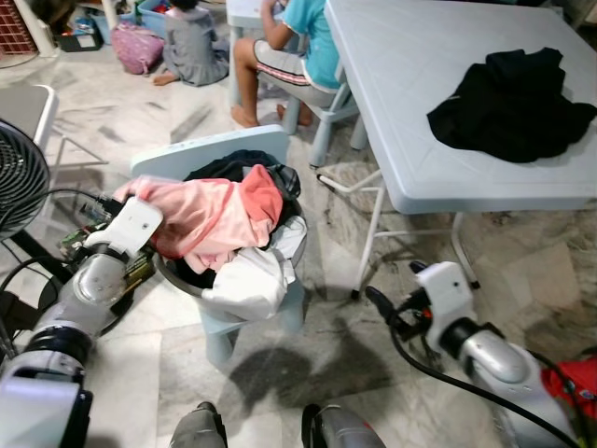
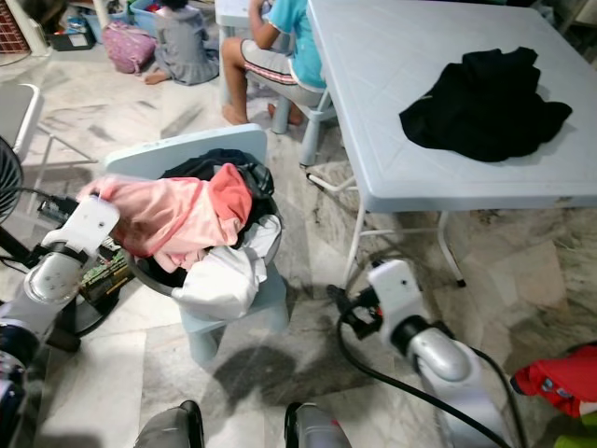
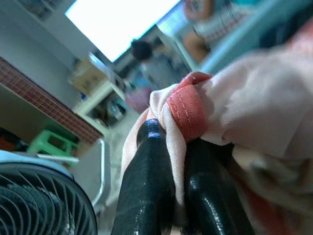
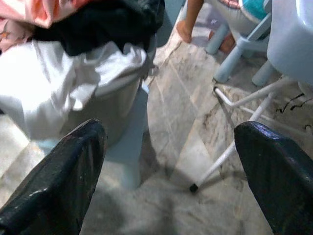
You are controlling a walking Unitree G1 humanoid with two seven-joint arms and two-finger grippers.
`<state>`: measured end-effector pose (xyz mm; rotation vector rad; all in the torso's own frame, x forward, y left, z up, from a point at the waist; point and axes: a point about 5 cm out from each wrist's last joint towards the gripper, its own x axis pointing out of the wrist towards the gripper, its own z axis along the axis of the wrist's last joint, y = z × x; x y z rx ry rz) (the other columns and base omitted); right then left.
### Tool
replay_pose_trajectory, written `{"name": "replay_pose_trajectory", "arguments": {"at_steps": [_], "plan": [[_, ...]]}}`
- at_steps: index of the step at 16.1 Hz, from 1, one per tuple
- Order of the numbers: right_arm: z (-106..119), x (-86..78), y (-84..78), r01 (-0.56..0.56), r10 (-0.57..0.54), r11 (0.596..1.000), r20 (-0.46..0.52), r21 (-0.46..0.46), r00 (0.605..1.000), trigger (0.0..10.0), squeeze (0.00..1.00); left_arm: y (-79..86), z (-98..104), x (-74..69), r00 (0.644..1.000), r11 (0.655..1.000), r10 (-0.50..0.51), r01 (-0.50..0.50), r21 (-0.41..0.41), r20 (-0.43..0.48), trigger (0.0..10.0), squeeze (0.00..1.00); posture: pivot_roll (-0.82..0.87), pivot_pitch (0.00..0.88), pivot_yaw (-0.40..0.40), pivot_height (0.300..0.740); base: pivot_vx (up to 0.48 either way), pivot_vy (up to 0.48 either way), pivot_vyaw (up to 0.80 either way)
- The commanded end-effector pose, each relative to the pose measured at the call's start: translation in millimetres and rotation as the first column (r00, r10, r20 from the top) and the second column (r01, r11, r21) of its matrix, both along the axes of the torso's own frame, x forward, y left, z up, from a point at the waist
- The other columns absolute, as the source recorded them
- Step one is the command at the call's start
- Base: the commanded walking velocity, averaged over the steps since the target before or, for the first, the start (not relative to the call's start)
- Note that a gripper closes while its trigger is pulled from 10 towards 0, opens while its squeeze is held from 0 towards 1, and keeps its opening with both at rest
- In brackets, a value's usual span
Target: Hang hanger
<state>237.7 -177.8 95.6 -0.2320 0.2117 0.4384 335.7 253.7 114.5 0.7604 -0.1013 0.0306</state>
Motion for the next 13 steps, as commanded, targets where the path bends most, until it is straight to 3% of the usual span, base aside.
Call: {"name": "replay_pose_trajectory", "arguments": {"at_steps": [1, 3, 4, 5, 6, 7, 8, 9, 11, 13], "plan": [[-3, -0.2, -2.1, 0.014, -0.014, 1.000, 0.000, -0.014, 1.000, 10.0, 0.00, -0.7, 0, -2.2, 1.000, 1.000, 0.005, -0.005, -0.013, 0.029, 0.0, 0.00, -0.08, 0.135, -0.045, 0.740, 0.000, 0.000, 0.00], [-5, 7.3, 4.5, 0.038, -0.038, 0.999, 0.025, 0.000, 0.999, 10.0, 0.00, -21.7, 12, -1.7, 0.990, 0.997, -0.031, 0.041, -0.066, 0.140, 0.0, 0.00, -0.04, 0.104, -0.021, 0.740, 0.000, 0.000, 0.00], [-5, 11.3, 7.8, 0.049, -0.050, 0.999, 0.040, 0.010, 0.998, 10.0, 0.00, -38.9, 21, -4.4, 0.975, 0.986, -0.029, 0.065, -0.156, 0.222, 0.0, 0.00, -0.03, 0.097, -0.011, 0.740, 0.000, 0.000, 0.00], [-6, 13.2, 11.3, 0.052, -0.053, 0.998, 0.047, 0.020, 0.997, 10.0, 0.00, -53.3, 23, -9.8, 0.967, 0.966, -0.058, 0.117, -0.230, 0.246, 0.0, 0.00, -0.03, 0.093, -0.005, 0.740, 0.000, 0.000, 0.00], [-8, 14.3, 13.1, 0.055, -0.057, 0.998, 0.046, 0.026, 0.997, 10.0, 0.00, -60.7, 18, -13.8, 0.971, 0.955, -0.070, 0.131, -0.266, 0.227, 0.0, 0.00, -0.01, 0.089, 0.001, 0.740, 0.000, 0.000, 0.00], [-9, 15.4, 15.4, 0.057, -0.059, 0.998, 0.046, 0.031, 0.997, 10.0, 0.00, -63.3, 3, -18.2, 0.987, 0.948, -0.049, 0.093, -0.304, 0.152, 0.0, 0.00, 0.00, 0.087, 0.009, 0.740, 0.000, 0.000, 0.00], [-10, 15.9, 17.8, 0.059, -0.061, 0.997, 0.048, 0.040, 0.997, 10.0, 0.00, -58.9, -20, -26.2, 0.999, 0.943, -0.002, 0.018, -0.332, 0.048, 0.0, 0.00, 0.00, 0.085, 0.015, 0.740, 0.000, 0.000, 0.00], [-9, 16.8, 19.0, 0.066, -0.069, 0.996, 0.058, 0.053, 0.996, 10.0, 0.00, -53.5, -29, -34.6, 0.999, 0.933, 0.035, -0.030, -0.359, 0.007, 0.0, 0.00, 0.00, 0.080, 0.021, 0.740, 0.000, 0.000, 0.00], [-5, 20.5, 17.0, 0.091, -0.098, 0.993, 0.096, 0.078, 0.990, 10.0, 0.00, -59.1, -13, -36.9, 0.998, 0.930, -0.010, 0.029, -0.366, 0.055, 0.0, 0.00, 0.01, 0.066, 0.024, 0.740, 0.000, 0.000, 0.00], [2, 32.0, 11.1, 0.171, -0.189, 0.979, 0.165, 0.113, 0.968, 10.0, 0.00, -70.7, 14, -35.3, 0.991, 0.901, -0.046, 0.096, -0.423, 0.128, 0.0, 0.00, 0.03, 0.010, 0.036, 0.740, 0.000, 0.000, 0.00]]}}
